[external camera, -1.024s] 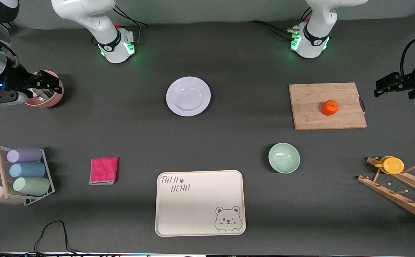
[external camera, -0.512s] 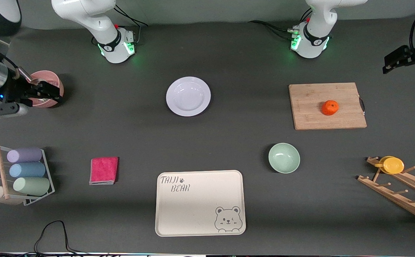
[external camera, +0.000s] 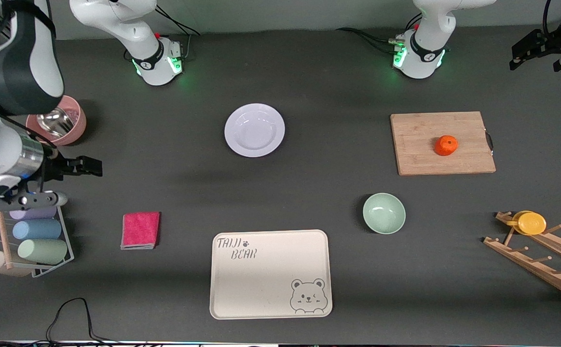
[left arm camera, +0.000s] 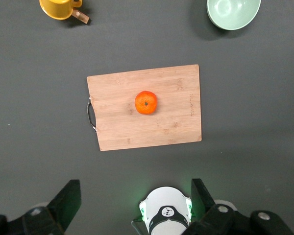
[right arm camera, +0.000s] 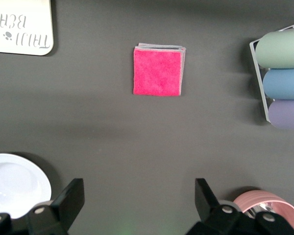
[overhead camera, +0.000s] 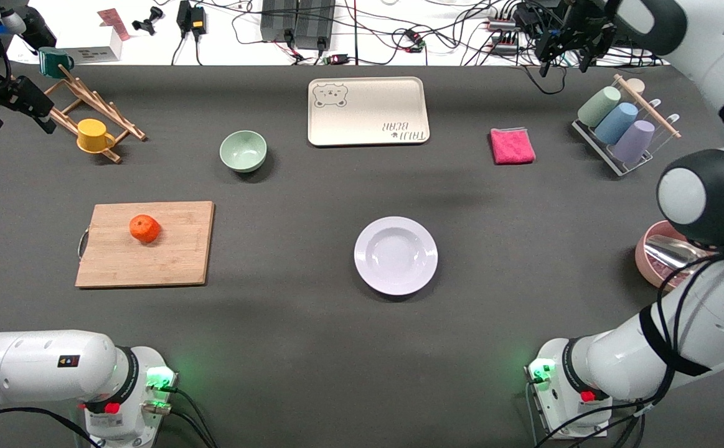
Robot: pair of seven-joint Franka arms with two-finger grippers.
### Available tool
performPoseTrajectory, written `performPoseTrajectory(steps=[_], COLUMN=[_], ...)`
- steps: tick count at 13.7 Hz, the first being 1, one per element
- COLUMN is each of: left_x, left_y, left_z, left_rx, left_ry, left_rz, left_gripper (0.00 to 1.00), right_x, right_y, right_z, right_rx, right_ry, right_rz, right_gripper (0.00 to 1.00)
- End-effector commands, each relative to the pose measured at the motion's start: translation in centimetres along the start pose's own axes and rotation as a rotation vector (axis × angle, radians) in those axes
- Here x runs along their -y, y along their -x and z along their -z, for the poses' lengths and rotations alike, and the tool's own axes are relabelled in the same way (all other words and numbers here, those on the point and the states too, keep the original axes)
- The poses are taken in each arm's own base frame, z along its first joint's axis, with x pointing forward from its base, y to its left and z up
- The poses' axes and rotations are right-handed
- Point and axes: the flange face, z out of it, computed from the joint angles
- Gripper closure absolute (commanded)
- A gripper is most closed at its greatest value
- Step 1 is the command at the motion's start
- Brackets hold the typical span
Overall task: Place orange and plate with both arms
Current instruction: 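Reach the left gripper to the orange while the right gripper lowers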
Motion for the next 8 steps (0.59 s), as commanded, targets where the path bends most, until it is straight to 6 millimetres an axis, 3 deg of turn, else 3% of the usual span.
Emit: performPoseTrajectory(steps=[1, 5, 8], left_x=[0.4, 0.4, 0.1], left_y=[-0.6, -2.4, -3.7], left_z=[-1.7, -7.8, -14.6], left_rx=[-0.020, -0.025, -0.022], left_ry=[-0.015, -0.016, -0.016], left_rz=[-0.012, -0.021, -0.030], left_gripper=[0.00, 0.00, 0.00], right_x=[0.6, 1.7, 3.1], right_y=[-2.4, -4.9, -6.4], right_z=[-1.6, -3.6, -5.4], right_rx=[0.003, 0.005, 0.018], right_ry=[-0.006, -0.061, -0.142], right_rz=[-0.069, -0.108, -0.163], right_gripper=[0.00, 0.00, 0.00])
